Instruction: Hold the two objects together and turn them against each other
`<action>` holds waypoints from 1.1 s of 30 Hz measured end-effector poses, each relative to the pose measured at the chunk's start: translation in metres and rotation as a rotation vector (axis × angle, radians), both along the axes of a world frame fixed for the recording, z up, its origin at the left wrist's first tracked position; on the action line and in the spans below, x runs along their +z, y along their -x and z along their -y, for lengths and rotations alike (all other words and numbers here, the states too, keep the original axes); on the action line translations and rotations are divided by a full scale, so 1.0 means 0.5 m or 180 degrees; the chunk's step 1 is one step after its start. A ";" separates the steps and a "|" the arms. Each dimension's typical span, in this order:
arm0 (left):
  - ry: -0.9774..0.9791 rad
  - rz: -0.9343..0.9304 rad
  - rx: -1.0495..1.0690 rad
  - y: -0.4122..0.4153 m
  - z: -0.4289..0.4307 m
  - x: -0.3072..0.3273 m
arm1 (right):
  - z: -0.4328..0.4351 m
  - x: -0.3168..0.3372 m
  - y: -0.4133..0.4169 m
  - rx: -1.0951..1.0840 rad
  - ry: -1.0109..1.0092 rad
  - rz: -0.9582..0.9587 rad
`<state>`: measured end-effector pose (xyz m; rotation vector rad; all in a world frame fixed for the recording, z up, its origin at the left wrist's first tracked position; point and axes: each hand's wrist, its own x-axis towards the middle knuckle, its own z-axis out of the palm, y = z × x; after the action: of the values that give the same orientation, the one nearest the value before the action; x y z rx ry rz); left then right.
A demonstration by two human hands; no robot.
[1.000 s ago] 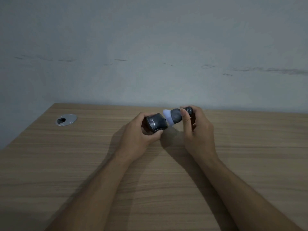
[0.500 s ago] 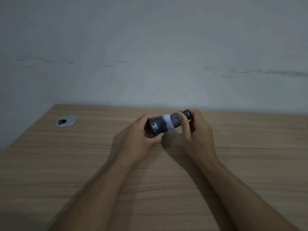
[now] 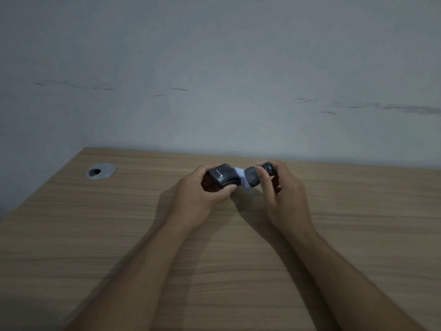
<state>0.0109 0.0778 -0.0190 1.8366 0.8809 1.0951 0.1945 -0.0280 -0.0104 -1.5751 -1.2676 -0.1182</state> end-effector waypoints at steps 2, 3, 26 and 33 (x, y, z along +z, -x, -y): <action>0.0023 -0.0005 0.0035 -0.001 0.000 0.000 | 0.001 0.000 -0.004 -0.0040 0.0046 -0.0125; 0.0013 -0.0028 0.0065 -0.002 -0.001 -0.001 | 0.003 0.003 0.001 0.0026 0.0027 -0.0189; -0.0833 -0.0302 -0.0394 -0.011 -0.004 -0.007 | 0.019 0.029 0.055 0.0695 -0.0231 0.0136; -0.0967 -0.0411 -0.0425 -0.010 0.002 -0.001 | 0.012 0.017 0.009 -0.0132 -0.0253 -0.0091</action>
<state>0.0160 0.0767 -0.0193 2.2036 0.6801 1.0812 0.1898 -0.0339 -0.0017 -1.5299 -1.1945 -0.1698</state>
